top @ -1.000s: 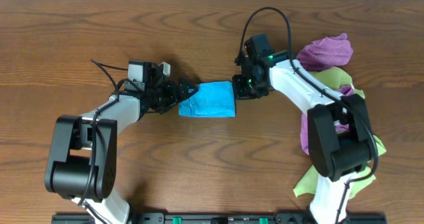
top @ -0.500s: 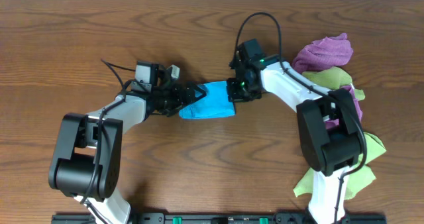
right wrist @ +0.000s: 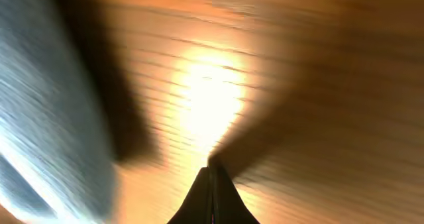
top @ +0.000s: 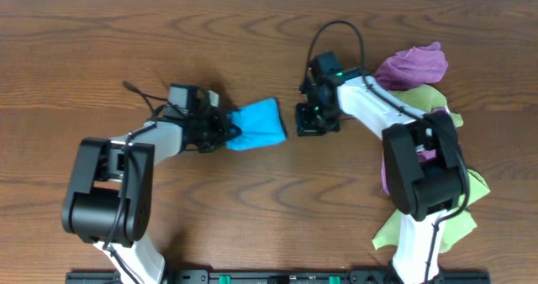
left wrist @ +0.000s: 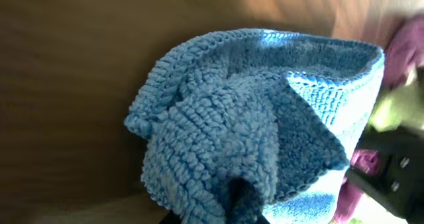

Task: Fold the cloth
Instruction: 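Carry the blue cloth with the left gripper to the table's far-left corner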

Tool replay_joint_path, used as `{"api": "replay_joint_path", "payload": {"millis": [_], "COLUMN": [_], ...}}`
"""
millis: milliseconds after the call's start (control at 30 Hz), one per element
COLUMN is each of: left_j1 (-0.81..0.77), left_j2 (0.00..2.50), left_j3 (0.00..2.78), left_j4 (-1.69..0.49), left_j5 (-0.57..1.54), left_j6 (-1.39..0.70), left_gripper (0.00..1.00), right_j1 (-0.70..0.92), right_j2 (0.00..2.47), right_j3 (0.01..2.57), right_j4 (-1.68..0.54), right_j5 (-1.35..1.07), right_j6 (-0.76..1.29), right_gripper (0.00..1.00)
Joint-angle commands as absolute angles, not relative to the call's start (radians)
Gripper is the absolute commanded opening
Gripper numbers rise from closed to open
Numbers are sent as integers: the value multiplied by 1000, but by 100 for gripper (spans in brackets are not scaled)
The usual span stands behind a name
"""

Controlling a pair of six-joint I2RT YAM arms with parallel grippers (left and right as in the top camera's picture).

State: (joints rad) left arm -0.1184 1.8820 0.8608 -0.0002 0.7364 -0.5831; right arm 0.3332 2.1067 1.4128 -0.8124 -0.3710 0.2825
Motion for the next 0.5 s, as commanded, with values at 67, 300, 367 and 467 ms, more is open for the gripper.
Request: {"api": "replay_joint_path", "payload": {"millis": [67,300,367,467], "left_j1": [86,348,401,451], "left_j2": [1876,1829,1829,1829], "left_j3": [961,1107,1111,1111], "left_j4": [17,112,178,212], "left_j5": [815,831,817,744], "left_j6": [-664,-905,-1023,-1128], "left_gripper": [6,6,6,6], "right_j1": [247,230,234,242], "right_j2": [2031,1908,1887,1867], "right_j3": [1413,1413,1413,1413], "right_j4": [-854,-867,-867,-868], "right_j5": [-341,-341,-341,-341], "right_j6": [226,200,201,201], "right_gripper": [1,2,2,2]}}
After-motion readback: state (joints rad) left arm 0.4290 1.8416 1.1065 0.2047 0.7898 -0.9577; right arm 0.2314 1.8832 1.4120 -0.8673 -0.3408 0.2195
